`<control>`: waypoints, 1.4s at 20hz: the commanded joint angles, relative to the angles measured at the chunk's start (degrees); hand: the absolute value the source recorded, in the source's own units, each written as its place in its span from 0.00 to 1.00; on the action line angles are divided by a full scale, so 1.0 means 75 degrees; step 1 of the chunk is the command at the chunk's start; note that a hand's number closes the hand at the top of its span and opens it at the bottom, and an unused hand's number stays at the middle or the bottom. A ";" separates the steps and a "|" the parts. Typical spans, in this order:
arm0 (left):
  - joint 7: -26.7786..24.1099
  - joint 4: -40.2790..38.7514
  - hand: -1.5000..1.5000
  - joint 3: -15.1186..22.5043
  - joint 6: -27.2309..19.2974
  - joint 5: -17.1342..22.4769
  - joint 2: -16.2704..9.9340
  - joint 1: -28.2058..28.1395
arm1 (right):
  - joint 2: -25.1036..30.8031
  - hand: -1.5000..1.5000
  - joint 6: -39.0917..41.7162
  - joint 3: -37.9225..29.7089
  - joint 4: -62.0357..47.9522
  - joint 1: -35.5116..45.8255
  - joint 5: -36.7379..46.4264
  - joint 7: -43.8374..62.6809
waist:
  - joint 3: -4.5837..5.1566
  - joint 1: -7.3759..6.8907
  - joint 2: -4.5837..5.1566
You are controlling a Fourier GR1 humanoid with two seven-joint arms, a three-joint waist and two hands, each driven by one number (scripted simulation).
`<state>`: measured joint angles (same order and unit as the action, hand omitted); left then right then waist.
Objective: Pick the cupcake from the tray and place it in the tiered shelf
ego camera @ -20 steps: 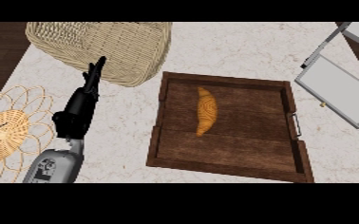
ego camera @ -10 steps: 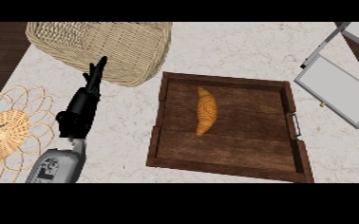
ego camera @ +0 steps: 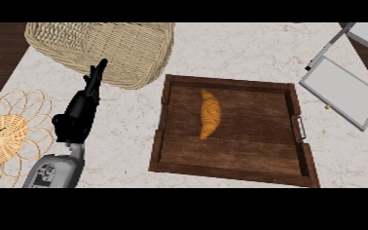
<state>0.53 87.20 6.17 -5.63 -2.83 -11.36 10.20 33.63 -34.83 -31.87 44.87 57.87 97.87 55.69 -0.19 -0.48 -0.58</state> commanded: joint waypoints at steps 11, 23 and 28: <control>0.0293 -0.0507 0.50 0.0077 0.0225 -0.0037 0.0279 -0.0006 | -0.0270 0.00 -0.0110 -0.0112 0.1645 -0.0182 -0.1461 -0.0126 | 0.0028 0.0099 0.0069; 0.0383 -0.0081 0.50 -0.0003 0.0407 0.0047 0.0225 -0.0478 | -0.0234 0.00 -0.0926 -0.0323 0.3640 -0.0062 -0.1622 0.0346 | 0.0031 0.0118 0.0017; 0.0112 -0.0546 0.50 0.0029 0.0152 -0.0283 0.0397 -0.0169 | -0.0012 0.00 0.0522 -0.0720 0.5077 -0.0115 -0.1266 0.1018 | 0.0038 0.0289 0.0016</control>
<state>0.08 87.43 4.46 -4.60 -4.11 -10.28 8.94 32.32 -36.34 -35.52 76.17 56.38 86.54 57.89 -0.40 0.80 -0.98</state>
